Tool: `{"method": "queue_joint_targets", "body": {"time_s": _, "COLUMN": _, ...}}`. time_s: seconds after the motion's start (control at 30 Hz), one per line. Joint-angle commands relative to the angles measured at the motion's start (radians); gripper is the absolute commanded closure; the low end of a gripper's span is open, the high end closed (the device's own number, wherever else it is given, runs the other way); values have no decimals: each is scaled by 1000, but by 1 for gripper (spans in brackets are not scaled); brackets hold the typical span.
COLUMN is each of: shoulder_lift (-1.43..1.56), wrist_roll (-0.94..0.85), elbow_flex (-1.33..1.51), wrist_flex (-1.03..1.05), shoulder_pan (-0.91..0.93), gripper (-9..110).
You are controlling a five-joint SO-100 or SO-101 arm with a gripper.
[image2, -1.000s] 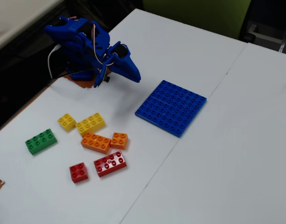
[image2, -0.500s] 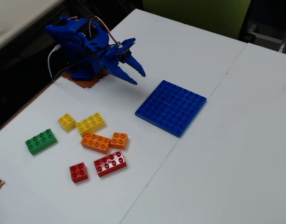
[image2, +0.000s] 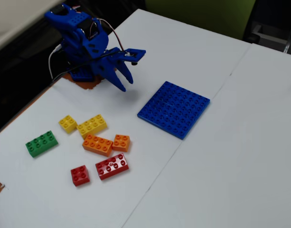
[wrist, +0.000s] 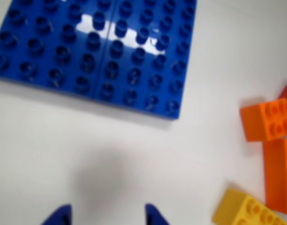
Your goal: Pick up the 2x4 orange block and go up the 8x8 blue block.
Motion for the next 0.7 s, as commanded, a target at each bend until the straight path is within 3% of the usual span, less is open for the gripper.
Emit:
{"method": "queue_joint_targets", "body": {"time_s": 0.0, "shoulder_lift": -268, "wrist_roll": -64, "elbow_flex": -298, "wrist_flex": 72, "shoulder_pan": 51, "gripper": 80}}
{"method": "queue_joint_targets", "body": {"time_s": 0.13, "shoulder_lift": -491, "wrist_roll": -110, "elbow_flex": -537, "wrist_flex": 163, "shoulder_pan": 144, "gripper": 78}}
{"method": "queue_joint_targets", "body": {"time_s": 0.33, "shoulder_lift": -730, "wrist_roll": -350, "elbow_flex": -741, "wrist_flex": 186, "shoulder_pan": 307, "gripper": 78}}
{"method": "queue_joint_targets", "body": {"time_s": 0.53, "shoulder_lift": -973, "wrist_roll": -433, "elbow_flex": -985, "wrist_flex": 215, "shoulder_pan": 417, "gripper": 76}}
{"method": "queue_joint_targets", "body": {"time_s": 0.67, "shoulder_lift": -1066, "wrist_roll": -495, "elbow_flex": -1000, "wrist_flex": 94, "shoulder_pan": 468, "gripper": 76}}
